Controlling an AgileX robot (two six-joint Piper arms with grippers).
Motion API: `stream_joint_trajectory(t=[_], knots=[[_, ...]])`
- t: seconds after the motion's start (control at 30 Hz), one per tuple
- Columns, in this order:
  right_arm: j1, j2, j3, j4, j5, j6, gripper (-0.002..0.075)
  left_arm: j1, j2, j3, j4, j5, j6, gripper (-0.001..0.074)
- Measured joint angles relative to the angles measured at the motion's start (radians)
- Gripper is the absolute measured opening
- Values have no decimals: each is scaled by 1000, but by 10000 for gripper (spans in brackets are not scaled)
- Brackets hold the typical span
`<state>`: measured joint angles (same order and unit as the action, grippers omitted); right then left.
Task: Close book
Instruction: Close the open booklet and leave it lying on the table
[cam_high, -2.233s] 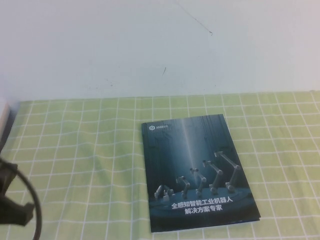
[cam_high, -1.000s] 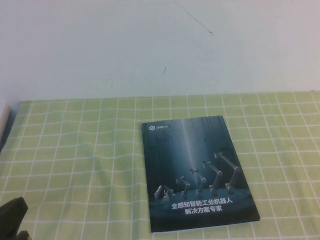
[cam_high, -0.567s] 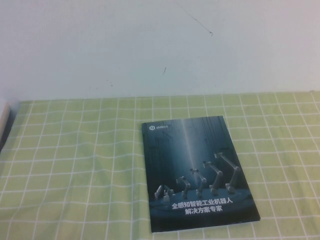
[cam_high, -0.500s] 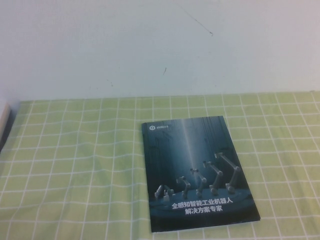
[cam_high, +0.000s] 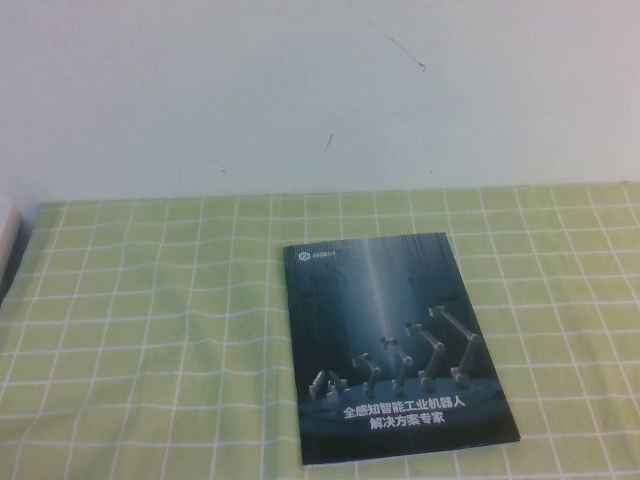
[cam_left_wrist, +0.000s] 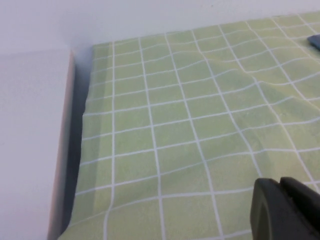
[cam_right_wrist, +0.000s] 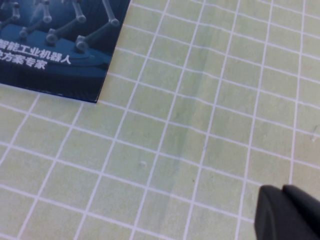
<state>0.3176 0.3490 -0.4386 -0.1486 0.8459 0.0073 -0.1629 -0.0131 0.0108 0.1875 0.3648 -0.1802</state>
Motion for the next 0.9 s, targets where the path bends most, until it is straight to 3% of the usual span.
stream_joint_trajectory(t=[0.13,0.27,0.5,0.9], knots=[[0,0,0,0,0,0,-3,22,0,0,-163,-19,172,-4],[0,0,0,1,0,0,-3,63,0,0,-240,-19,227,-4],[0,0,0,4,0,0,-3,126,0,0,-272,-21,233,-4],[0,0,0,4,0,0,-3,80,0,0,-248,-21,126,-4]])
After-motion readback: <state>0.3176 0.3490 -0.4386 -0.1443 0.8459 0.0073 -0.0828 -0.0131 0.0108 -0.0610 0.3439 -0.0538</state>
